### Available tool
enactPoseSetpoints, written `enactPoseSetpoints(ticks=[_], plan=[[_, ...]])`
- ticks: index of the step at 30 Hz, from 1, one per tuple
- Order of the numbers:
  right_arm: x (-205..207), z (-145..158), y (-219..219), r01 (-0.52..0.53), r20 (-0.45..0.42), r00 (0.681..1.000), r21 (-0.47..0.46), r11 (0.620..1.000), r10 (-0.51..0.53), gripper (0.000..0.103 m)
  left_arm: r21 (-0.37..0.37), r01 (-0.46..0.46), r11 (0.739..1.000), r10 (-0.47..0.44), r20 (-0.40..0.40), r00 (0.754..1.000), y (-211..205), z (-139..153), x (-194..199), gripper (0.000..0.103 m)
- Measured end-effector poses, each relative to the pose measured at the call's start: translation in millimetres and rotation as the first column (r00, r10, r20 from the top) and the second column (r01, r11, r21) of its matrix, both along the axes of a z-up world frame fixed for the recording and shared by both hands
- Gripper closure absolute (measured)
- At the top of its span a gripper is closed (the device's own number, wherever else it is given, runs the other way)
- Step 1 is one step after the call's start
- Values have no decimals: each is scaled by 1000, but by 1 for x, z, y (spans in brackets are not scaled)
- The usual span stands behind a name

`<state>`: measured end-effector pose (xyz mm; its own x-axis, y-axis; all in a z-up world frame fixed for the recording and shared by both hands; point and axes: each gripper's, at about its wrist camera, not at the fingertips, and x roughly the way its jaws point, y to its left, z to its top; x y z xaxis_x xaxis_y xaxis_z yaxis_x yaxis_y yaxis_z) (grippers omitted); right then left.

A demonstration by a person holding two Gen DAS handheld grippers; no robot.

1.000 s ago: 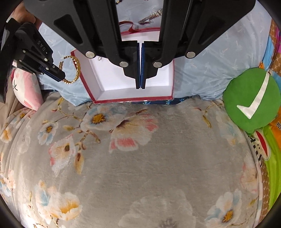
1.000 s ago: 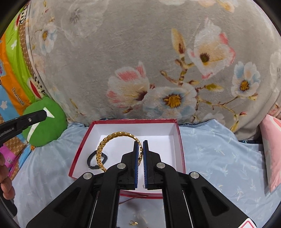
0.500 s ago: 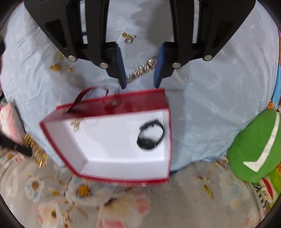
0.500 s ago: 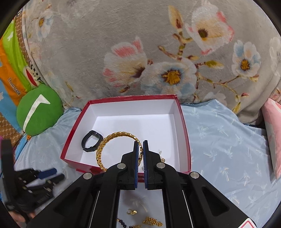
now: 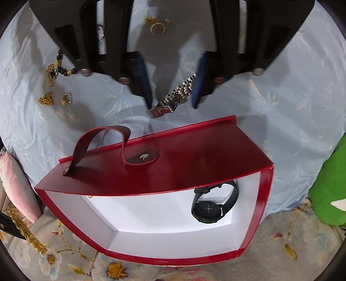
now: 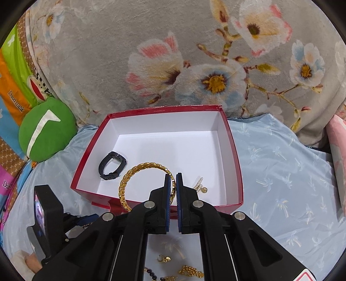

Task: Organize jewelry
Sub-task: 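Carry the silver watch and gold bangle into the red box and release both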

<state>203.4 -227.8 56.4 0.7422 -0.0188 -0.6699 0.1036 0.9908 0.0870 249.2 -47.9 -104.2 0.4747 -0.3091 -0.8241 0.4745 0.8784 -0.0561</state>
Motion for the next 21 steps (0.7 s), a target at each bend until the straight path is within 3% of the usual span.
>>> enactPoseSetpoints(ticks=[2, 5, 11, 21], plan=[[1, -2, 1, -1, -5, 1000, 1, 1000, 1, 99, -7, -3, 1000, 3, -1, 1000, 2, -2, 2, 97], [3, -6, 1, -3, -13, 1000, 3, 1000, 3, 99, -52, -5, 999, 5, -18, 1000, 9, 1, 3, 98], [3, -10, 2, -3, -21, 1000, 9, 1000, 3, 99, -120, -27, 992, 32, 37, 999, 29, 34, -10, 99], [8, 8, 1, -5, 16, 1000, 2, 1000, 5, 99, -217, -30, 976, 70, 179, 981, 51, 130, -28, 99]])
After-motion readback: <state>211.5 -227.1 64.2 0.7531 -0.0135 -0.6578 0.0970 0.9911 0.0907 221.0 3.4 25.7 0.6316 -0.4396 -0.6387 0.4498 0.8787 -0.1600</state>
